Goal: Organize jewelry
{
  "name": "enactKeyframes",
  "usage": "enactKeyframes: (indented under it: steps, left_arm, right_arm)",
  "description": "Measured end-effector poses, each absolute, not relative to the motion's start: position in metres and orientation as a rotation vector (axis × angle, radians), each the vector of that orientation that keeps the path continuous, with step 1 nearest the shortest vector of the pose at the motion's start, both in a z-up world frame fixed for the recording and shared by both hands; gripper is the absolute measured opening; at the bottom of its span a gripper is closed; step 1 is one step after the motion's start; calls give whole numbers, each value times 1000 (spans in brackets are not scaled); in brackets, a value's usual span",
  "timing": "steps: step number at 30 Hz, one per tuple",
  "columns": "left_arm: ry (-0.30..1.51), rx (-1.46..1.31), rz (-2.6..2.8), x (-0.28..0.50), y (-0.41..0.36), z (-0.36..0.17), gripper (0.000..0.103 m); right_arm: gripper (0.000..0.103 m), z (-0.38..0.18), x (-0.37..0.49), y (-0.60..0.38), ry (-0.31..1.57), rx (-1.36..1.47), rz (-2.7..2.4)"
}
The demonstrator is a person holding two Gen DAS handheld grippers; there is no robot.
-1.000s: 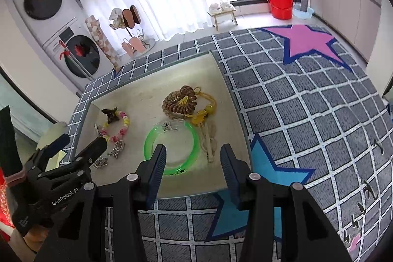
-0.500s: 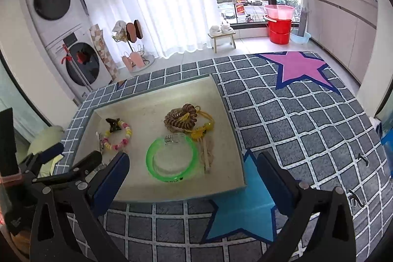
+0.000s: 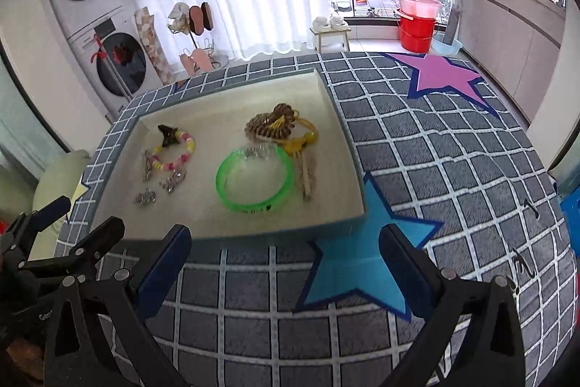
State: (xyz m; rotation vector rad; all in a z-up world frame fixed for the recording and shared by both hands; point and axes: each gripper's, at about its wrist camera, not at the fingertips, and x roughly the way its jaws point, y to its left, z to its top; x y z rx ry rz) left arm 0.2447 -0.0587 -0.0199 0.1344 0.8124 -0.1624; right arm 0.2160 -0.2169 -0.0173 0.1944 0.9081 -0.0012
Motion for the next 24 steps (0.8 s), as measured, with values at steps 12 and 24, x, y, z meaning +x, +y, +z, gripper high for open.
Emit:
enactKeyframes:
  steps: [12,24]
  left_arm:
    - [806,114,-151,206,-52,-19,103]
    - [786,73,-115,176,-42,-15,103]
  right_arm:
    - [103,-14,185,-207,872,195,9]
    - [103,4,158,-190,793,122,0]
